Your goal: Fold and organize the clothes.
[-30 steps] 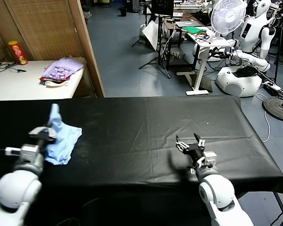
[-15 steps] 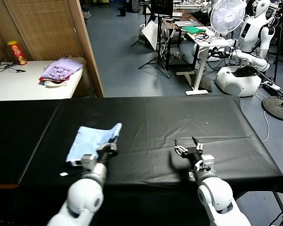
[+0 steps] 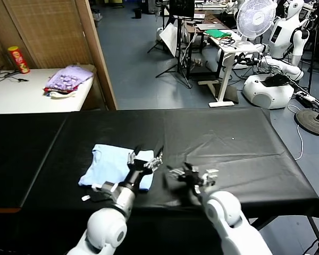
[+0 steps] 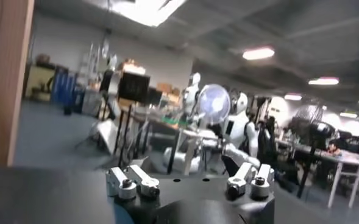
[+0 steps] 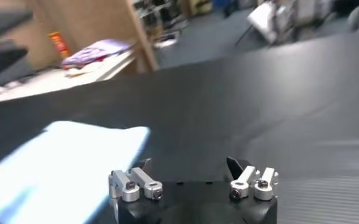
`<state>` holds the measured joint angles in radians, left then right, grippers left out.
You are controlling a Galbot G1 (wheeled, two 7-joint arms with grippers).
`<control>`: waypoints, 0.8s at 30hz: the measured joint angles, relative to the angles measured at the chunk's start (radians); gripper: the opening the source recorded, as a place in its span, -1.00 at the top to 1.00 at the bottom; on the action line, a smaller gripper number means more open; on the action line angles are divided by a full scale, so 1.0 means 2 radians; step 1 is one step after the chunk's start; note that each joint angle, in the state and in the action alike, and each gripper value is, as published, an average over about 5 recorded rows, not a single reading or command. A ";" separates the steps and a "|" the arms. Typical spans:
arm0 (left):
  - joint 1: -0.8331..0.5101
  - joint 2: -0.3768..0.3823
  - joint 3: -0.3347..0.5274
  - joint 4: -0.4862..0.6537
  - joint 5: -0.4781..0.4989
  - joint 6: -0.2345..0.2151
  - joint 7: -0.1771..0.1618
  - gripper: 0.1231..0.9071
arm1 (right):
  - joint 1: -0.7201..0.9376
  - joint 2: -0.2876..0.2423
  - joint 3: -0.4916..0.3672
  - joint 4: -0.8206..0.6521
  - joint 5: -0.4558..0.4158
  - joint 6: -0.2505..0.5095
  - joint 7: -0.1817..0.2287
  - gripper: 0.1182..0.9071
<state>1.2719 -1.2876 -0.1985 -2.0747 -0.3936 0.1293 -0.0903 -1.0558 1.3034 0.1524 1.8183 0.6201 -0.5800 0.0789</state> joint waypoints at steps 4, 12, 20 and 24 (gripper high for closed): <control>0.013 0.014 -0.018 -0.013 -0.006 -0.003 -0.002 -0.72 | 0.026 0.011 -0.036 -0.024 0.005 0.001 0.001 -0.68; 0.040 0.035 -0.044 -0.031 -0.006 -0.008 -0.011 -0.72 | 0.038 0.018 -0.065 -0.044 -0.037 0.029 -0.006 0.22; 0.057 0.041 -0.053 -0.039 -0.002 -0.015 -0.030 -0.72 | 0.041 0.016 -0.063 -0.057 -0.083 0.047 -0.020 0.99; 0.065 0.046 -0.058 -0.039 0.014 -0.019 -0.037 -0.72 | 0.034 0.007 -0.052 -0.057 -0.121 0.067 -0.030 0.99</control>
<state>1.4022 -1.1956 -0.3135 -2.1525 -0.3663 0.0922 -0.1642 -0.9883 1.3171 0.0476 1.7036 0.3785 -0.4450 0.0188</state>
